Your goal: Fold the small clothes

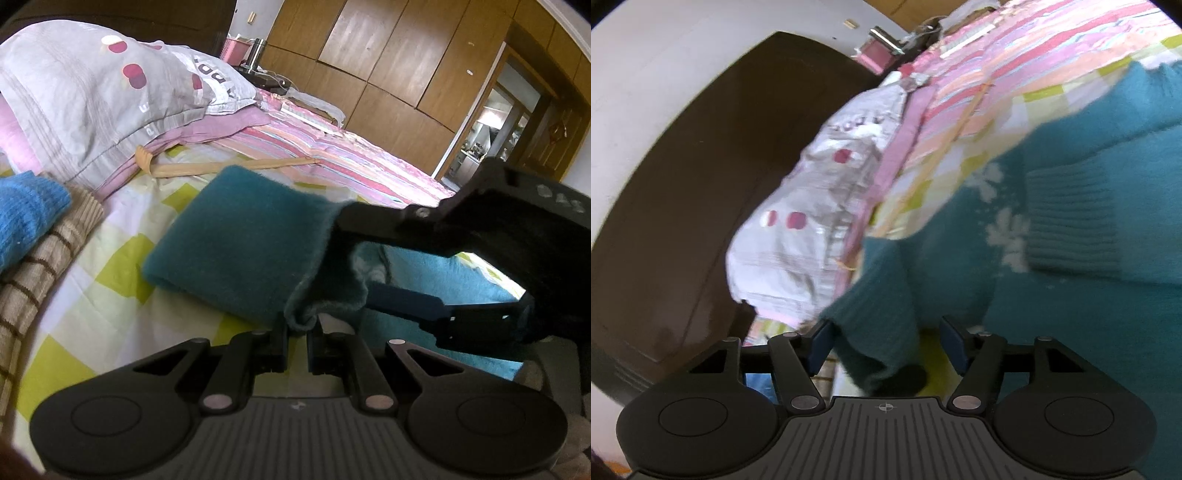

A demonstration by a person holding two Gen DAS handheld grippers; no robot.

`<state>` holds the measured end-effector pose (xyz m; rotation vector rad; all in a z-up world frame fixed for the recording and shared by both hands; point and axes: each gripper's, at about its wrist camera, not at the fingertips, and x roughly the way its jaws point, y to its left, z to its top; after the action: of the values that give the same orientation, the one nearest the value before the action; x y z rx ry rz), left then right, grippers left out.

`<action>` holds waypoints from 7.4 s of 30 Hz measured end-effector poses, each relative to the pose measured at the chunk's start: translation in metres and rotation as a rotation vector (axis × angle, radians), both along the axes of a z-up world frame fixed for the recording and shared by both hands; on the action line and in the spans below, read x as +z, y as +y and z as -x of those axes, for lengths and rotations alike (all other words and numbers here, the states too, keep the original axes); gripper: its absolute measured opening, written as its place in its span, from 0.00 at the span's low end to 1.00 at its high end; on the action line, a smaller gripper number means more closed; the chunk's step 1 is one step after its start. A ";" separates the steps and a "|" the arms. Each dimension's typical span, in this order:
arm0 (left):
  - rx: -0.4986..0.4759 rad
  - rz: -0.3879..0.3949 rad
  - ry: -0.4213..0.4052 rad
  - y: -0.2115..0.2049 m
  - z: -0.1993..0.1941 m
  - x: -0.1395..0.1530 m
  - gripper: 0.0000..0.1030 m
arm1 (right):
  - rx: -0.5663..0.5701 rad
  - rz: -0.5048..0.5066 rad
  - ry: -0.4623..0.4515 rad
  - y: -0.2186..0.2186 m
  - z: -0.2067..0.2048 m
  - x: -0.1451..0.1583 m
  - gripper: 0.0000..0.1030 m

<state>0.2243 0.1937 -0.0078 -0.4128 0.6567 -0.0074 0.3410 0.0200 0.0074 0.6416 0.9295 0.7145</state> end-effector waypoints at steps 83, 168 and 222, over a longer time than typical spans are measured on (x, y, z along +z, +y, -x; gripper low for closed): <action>-0.231 -0.199 0.036 -0.124 0.010 0.003 0.20 | -0.404 0.720 -0.085 -0.247 -0.039 0.054 0.06; -0.281 -0.312 0.317 -0.079 0.146 0.010 0.36 | -0.442 0.678 0.055 -0.292 0.276 -0.003 0.39; -0.331 0.032 0.289 -0.072 0.125 0.020 0.15 | -0.444 0.131 0.134 -0.322 0.277 -0.029 0.18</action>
<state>0.0990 0.1217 0.0125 -0.3347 1.0062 -0.2772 0.0636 -0.3024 -0.0211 0.7541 0.9066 0.2156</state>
